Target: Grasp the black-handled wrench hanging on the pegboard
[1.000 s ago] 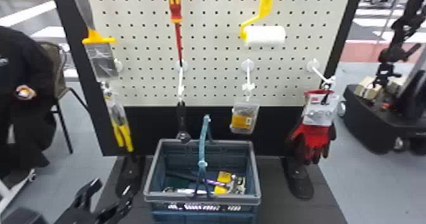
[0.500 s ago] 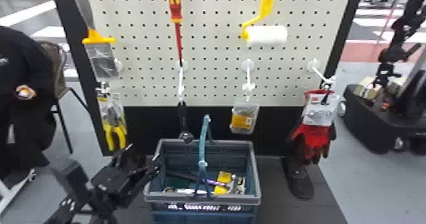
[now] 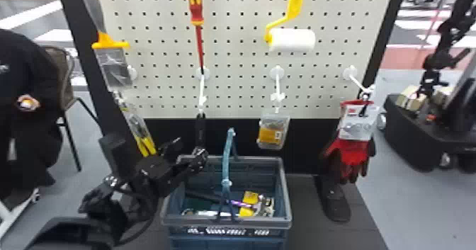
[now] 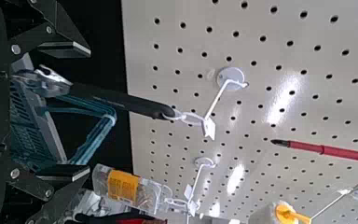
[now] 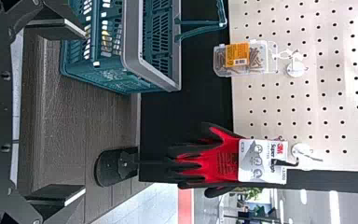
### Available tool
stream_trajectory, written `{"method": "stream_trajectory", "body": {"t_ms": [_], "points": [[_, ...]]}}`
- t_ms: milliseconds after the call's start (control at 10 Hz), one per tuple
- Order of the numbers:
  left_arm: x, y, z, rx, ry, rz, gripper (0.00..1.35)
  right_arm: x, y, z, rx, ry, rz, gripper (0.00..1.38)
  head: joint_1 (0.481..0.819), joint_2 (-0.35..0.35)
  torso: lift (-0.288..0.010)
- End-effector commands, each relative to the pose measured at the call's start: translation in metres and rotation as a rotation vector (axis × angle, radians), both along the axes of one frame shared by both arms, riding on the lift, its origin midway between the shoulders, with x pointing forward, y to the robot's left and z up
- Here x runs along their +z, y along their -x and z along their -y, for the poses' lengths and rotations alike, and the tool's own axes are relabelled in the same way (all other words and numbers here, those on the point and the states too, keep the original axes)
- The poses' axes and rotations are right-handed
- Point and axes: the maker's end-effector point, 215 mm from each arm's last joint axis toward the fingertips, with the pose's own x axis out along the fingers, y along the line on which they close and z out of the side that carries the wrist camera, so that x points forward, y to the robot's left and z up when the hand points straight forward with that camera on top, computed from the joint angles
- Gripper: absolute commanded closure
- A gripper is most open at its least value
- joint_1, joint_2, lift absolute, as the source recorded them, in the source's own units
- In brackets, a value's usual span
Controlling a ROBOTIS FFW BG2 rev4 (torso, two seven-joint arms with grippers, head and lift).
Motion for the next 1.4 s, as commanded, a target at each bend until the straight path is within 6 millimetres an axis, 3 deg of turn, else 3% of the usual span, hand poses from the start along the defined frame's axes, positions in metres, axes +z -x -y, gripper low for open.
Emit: {"method": "stream_trajectory", "body": {"t_ms": [0,200,400,500,700,900,1000,1300], "points": [[0.004,-0.008,0.009,-0.046,-0.029,0.004,0.39,0.0,-0.001,0.0,0.001,-0.001,0.002,0.13,0.549,0.0,-0.1],[0.002,-0.014,0.026,-0.13,-0.033,-0.019,0.39,0.0,-0.001,0.0,0.0,-0.002,0.001,0.13,0.549,0.0,-0.1],[0.013,-0.024,0.035,-0.169,-0.028,-0.014,0.39,-0.001,-0.002,-0.001,0.0,-0.002,0.0,0.13,0.549,0.0,-0.1],[0.027,-0.033,0.036,-0.174,-0.049,0.019,0.39,-0.001,-0.003,-0.002,0.005,-0.003,0.003,0.13,0.549,0.0,-0.1],[0.026,-0.036,0.034,-0.175,-0.053,0.014,0.44,0.0,-0.005,-0.002,0.007,-0.005,0.005,0.13,0.549,0.0,-0.1],[0.022,-0.034,0.041,-0.189,-0.064,0.003,1.11,-0.001,-0.004,-0.002,0.006,-0.006,0.003,0.13,0.549,0.0,-0.1],[0.016,-0.033,0.043,-0.194,-0.078,-0.015,1.21,-0.001,-0.004,-0.002,0.006,-0.006,0.003,0.13,0.549,0.0,-0.1],[0.021,-0.034,0.043,-0.192,-0.102,0.019,1.21,-0.001,-0.003,-0.002,0.006,-0.006,0.003,0.13,0.549,0.0,-0.1]]}}
